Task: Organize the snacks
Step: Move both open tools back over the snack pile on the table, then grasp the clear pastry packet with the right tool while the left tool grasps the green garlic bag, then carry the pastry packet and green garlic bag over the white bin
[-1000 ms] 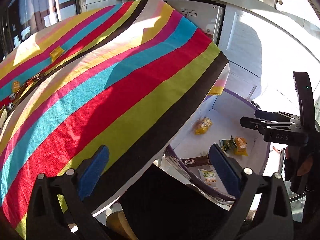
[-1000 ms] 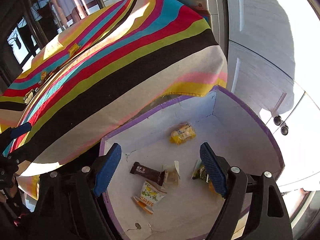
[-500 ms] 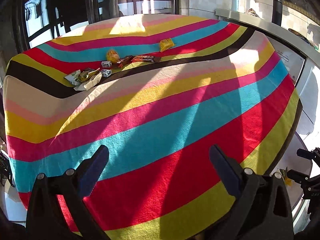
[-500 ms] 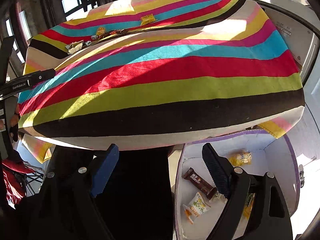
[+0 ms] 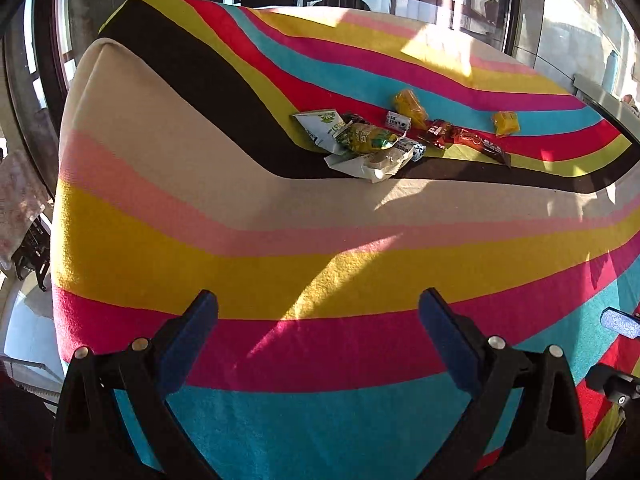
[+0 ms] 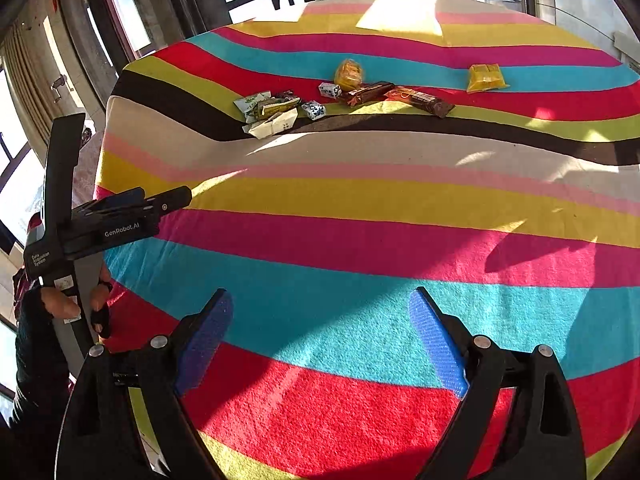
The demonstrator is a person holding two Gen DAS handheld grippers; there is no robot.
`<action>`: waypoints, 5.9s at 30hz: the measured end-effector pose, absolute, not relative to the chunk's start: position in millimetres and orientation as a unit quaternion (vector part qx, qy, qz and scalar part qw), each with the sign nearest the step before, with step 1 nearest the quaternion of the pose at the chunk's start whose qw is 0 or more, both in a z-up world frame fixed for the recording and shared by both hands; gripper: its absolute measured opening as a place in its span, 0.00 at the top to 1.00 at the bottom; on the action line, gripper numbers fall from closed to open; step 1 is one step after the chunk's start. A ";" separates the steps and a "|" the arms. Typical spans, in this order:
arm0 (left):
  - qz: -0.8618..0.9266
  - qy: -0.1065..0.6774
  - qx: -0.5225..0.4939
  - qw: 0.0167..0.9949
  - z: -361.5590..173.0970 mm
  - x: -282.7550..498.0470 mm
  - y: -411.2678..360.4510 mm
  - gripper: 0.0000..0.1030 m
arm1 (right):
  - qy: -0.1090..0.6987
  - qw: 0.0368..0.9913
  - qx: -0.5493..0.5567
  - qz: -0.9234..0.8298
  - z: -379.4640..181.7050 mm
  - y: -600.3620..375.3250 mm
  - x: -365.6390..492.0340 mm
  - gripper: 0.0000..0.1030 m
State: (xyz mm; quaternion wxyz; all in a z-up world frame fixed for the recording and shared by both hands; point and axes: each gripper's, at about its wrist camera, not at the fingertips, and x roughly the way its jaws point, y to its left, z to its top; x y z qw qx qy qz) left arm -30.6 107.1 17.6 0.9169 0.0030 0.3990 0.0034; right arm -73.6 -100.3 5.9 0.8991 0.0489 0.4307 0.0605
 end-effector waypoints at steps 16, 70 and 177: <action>-0.036 0.392 -0.171 0.903 6.9 -35.3 155.7 0.02 | 0.469 0.883 -0.005 -0.016 -20.8 22.9 149.9 0.14; -0.029 0.453 -0.100 0.885 14.7 102.9 74.0 0.02 | 0.423 0.906 0.005 0.001 -5.3 -139.8 -10.9 0.54; -0.373 0.396 0.141 0.827 19.5 -223.6 -184.4 0.61 | 0.337 0.920 0.118 -0.164 16.3 -277.2 -353.9 0.57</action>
